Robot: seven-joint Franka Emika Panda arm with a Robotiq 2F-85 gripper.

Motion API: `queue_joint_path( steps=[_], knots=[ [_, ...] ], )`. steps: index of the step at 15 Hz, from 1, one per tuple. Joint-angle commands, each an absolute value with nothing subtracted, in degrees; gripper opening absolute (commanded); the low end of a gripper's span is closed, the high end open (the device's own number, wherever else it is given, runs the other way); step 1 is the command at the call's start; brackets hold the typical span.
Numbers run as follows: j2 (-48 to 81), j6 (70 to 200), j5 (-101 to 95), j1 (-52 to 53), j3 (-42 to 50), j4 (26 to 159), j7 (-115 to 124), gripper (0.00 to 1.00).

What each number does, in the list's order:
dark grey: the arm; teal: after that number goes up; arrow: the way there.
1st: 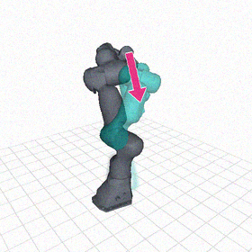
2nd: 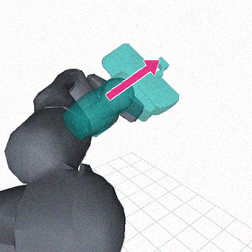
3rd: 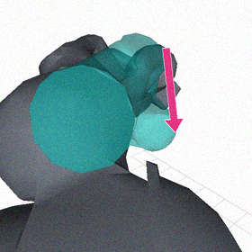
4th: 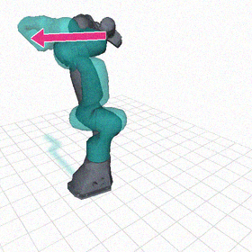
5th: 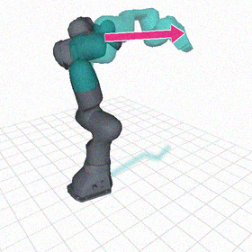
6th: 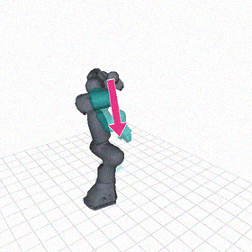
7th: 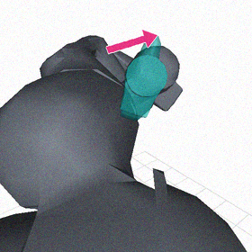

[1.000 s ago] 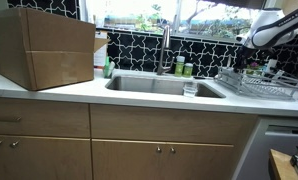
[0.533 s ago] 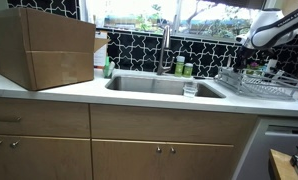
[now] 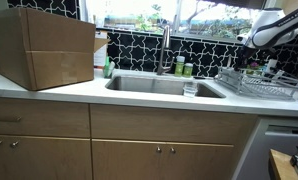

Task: Remove the spoons from the front compartment of the utensils rack and place them in the rear compartment of the utensils rack in the dishes drying rack

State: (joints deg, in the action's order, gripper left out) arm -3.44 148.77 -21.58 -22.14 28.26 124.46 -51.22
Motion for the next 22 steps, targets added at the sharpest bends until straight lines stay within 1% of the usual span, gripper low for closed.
queue_joint_path(
  steps=[1, 3, 4, 6, 11, 22],
  knots=[
    [-2.82, 149.46, -20.54, -23.34, 27.73, 124.14, -52.13, 0.17],
    [-2.84, 149.66, -20.64, -23.47, 27.74, 124.07, -52.05, 0.09],
    [-2.85, 149.99, -20.66, -23.53, 27.74, 124.01, -52.06, 0.02],
    [-2.87, 149.94, -20.76, -23.58, 27.74, 123.98, -52.05, 0.03],
    [-3.46, 149.79, -21.84, -23.76, 27.66, 124.02, -51.34, 0.03],
    [-11.03, 146.83, -27.21, -24.74, 26.28, 123.39, -44.93, 0.03]
  ],
)
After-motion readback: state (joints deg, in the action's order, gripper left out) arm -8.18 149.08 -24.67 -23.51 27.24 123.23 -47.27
